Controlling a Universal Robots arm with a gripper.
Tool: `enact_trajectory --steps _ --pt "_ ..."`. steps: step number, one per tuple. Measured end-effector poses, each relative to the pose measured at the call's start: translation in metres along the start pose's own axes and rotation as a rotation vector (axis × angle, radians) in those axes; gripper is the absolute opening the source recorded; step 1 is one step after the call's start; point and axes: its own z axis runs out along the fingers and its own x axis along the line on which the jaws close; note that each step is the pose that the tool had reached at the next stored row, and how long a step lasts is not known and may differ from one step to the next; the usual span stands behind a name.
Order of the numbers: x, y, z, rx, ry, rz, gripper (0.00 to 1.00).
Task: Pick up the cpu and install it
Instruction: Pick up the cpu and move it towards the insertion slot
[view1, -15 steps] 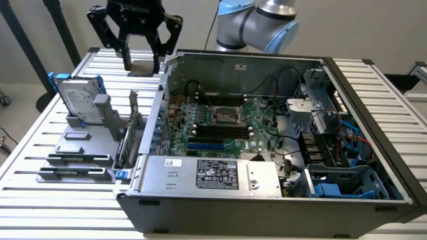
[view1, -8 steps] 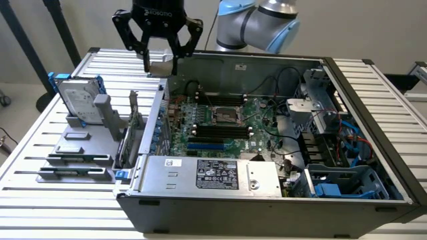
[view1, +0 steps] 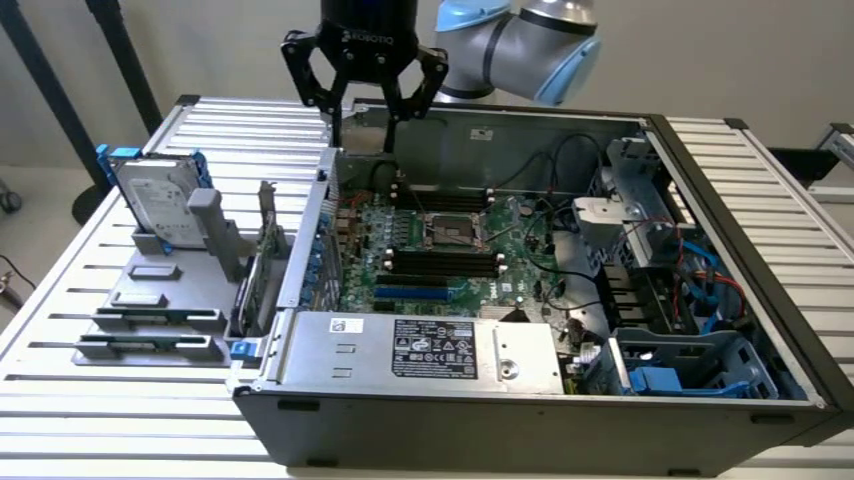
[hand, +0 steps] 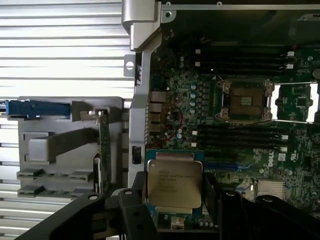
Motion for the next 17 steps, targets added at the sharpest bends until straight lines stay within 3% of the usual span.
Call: enact_trajectory --steps 8,17 --pt "-0.037 0.0173 0.0117 0.0000 0.0000 0.000 0.55" --pt "-0.075 0.0254 0.0251 0.0000 0.0000 0.000 0.55"
